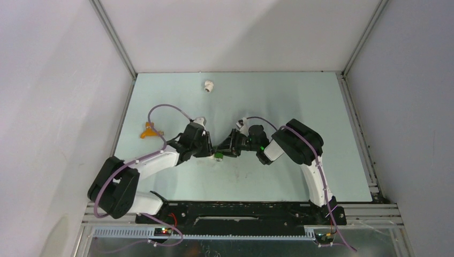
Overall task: Install the water faucets
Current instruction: Pick up the water faucet from the center of the board.
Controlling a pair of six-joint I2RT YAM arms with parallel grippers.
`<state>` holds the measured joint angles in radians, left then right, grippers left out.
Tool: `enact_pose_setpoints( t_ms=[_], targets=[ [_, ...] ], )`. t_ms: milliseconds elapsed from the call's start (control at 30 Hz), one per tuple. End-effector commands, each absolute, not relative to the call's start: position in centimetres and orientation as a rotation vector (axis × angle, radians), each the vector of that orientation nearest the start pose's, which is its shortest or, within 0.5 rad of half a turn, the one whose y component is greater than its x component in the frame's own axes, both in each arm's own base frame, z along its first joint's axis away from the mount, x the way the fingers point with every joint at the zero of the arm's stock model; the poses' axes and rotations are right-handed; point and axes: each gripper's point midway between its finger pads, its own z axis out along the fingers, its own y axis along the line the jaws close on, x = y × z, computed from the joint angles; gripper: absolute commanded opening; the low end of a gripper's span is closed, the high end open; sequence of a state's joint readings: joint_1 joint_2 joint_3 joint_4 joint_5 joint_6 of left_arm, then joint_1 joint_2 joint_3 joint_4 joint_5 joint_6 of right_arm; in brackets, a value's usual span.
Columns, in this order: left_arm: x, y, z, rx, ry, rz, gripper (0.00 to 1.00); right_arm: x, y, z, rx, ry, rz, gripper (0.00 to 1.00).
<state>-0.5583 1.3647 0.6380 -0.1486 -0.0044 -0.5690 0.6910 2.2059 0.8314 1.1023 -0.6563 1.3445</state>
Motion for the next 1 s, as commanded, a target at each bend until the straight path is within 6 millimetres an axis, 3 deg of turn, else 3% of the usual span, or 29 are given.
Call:
enact_pose_setpoints(
  t_ms=[0,100,233,267,333,433,500,667,800,833,967],
  targets=[
    [22.6,-20.8,3.6,0.055,2.582,-0.674,0.0,27.0,41.8,7.0,0.025,2.192,1.836,0.49],
    [22.4,-20.9,3.7,0.061,2.573,-0.688,0.0,26.8,41.8,6.6,-0.01,2.22,1.763,0.58],
    [22.2,-21.0,3.9,0.068,2.557,-0.713,0.0,26.8,41.9,6.9,-0.041,2.209,1.734,0.56],
    [22.2,-21.0,3.9,0.069,2.555,-0.719,0.0,26.8,41.9,7.0,-0.044,2.205,1.734,0.54],
    [22.1,-21.2,4.1,0.07,2.545,-0.736,0.0,26.8,41.9,7.0,-0.044,2.196,1.742,0.39],
    [22.0,-21.4,4.3,0.081,2.532,-0.761,0.0,26.9,42.0,7.2,-0.042,2.172,1.774,0.31],
    [22.0,-21.4,4.5,0.086,2.522,-0.767,0.0,26.9,42.0,7.1,-0.044,2.173,1.78,0.34],
    [21.9,-21.5,4.8,0.104,2.504,-0.783,0.0,26.7,41.9,6.7,-0.076,2.179,1.771,0.53],
    [21.8,-21.6,5.1,0.117,2.496,-0.798,0.0,26.7,41.9,6.7,-0.117,2.185,1.749,0.57],
    [21.7,-21.6,5.1,0.12,2.494,-0.8,0.0,26.7,42.0,6.6,-0.136,2.188,1.744,0.56],
    [21.8,-21.2,5.3,0.115,2.495,-0.774,0.0,26.3,42.2,7.0,-0.185,2.184,1.765,0.23]
  ],
)
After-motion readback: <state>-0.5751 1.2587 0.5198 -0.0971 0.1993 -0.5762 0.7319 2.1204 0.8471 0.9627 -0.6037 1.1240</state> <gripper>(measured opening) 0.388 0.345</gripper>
